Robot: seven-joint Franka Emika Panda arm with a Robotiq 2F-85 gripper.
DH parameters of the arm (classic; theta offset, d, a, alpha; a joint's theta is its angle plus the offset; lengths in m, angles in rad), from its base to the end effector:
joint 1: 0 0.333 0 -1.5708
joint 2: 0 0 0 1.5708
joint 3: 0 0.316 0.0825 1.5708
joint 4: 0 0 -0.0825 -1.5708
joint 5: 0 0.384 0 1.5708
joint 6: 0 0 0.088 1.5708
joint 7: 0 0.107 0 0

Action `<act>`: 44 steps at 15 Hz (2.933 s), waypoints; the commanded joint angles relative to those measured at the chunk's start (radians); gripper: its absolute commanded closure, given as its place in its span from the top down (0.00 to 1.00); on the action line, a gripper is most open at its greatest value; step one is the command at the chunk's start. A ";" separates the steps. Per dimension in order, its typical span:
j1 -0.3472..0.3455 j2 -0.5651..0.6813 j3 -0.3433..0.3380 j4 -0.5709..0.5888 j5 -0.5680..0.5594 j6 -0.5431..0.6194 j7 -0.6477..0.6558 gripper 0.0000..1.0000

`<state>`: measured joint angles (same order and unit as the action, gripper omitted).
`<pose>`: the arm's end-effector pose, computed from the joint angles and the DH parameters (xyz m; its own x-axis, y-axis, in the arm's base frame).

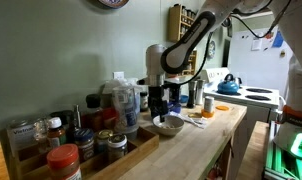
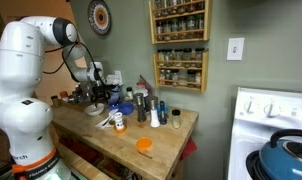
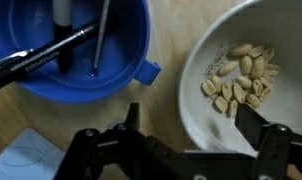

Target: Pour the contents in the white bowl into the blue vessel on the right

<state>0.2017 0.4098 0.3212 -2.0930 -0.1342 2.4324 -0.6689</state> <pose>0.5027 0.2877 0.2296 0.2924 0.9563 -0.0063 0.9544 -0.2922 -0.0605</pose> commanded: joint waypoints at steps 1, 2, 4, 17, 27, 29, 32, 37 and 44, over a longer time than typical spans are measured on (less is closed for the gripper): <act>0.001 0.017 -0.004 0.015 -0.009 -0.006 -0.004 0.71; 0.003 0.018 -0.005 0.016 -0.012 -0.005 -0.001 0.70; 0.004 0.022 -0.006 0.017 -0.014 -0.005 0.000 0.55; -0.007 0.014 0.015 0.054 0.029 -0.093 -0.042 0.02; -0.067 0.002 0.024 0.155 0.244 -0.287 -0.090 0.02; -0.045 0.003 0.005 0.146 0.213 -0.252 -0.068 0.07; -0.049 0.003 0.005 0.150 0.222 -0.262 -0.071 0.07; -0.049 0.010 0.004 0.157 0.221 -0.274 -0.074 0.02; -0.054 0.089 -0.002 0.169 0.224 -0.154 -0.083 0.02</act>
<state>0.1459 0.4581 0.3160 -1.9441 0.0798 2.2368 -0.7375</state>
